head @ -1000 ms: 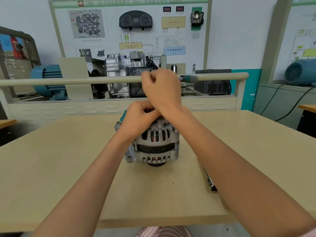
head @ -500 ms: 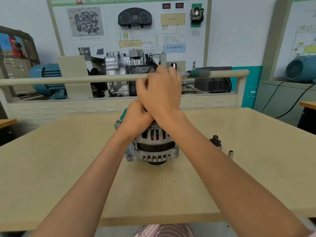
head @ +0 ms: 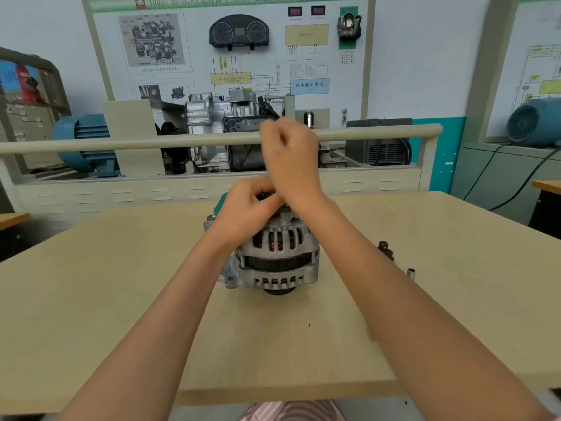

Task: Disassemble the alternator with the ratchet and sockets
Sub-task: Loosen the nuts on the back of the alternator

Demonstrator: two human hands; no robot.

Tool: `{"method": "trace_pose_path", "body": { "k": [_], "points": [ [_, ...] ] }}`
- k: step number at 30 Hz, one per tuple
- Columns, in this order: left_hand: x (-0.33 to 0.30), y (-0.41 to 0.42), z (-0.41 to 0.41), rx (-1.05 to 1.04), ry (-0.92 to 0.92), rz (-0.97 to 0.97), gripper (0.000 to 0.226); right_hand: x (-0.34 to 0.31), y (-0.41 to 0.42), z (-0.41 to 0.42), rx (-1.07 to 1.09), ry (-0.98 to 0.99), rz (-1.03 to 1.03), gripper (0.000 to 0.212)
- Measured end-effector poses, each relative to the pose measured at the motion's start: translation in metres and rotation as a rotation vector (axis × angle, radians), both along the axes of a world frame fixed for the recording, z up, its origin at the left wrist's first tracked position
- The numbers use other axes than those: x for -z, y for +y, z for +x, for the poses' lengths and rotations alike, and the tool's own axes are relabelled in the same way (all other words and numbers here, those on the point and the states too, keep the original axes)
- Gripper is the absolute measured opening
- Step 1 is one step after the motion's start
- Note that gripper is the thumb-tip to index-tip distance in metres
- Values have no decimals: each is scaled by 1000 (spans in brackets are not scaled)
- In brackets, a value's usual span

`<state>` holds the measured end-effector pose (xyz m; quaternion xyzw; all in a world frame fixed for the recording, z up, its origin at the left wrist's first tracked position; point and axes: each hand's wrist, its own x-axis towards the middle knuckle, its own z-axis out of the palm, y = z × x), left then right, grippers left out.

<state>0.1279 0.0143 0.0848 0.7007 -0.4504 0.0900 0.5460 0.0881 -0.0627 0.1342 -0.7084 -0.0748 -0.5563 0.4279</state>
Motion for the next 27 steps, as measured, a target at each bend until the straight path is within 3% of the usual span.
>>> {"method": "trace_pose_path", "body": {
  "k": [1, 3, 5, 8, 12, 16, 18, 20, 22, 23, 25, 27],
  "points": [
    [1, 0, 1, -31, 1, -4, 42, 4, 2, 1, 226, 29, -169, 47],
    [3, -1, 2, -66, -9, -9, 28, 8, 8, 2, 626, 119, -361, 37],
    [3, -2, 3, -82, -4, -1, 24, 7, 10, 2, 746, 169, -400, 37],
    [1, -2, 1, -74, 3, 7, 43, 1, 6, 2, 426, 100, -242, 46],
    [-1, -2, -1, 3, -7, 36, 23, -11, -7, -2, -203, 127, 179, 49],
    [0, -3, 0, 4, -57, 2, 28, -13, -13, -4, -568, 118, 412, 53],
    [1, -3, 1, -23, -56, -10, 23, -9, -6, -2, -380, 90, 296, 51],
    [2, -2, 1, -62, -34, -31, 33, 1, 0, 2, 59, 54, -50, 47],
    [2, -3, 4, -95, -13, -32, 19, 10, 6, 4, 565, 103, -365, 32],
    [3, -3, 5, -99, -7, -30, 13, 11, 9, 4, 714, 132, -422, 30],
    [4, -3, 7, -89, 1, -16, 17, 11, 8, 4, 751, 140, -409, 31],
    [2, -3, 5, -85, -3, -3, 32, 6, 5, 4, 557, 82, -294, 36]
  ]
}}
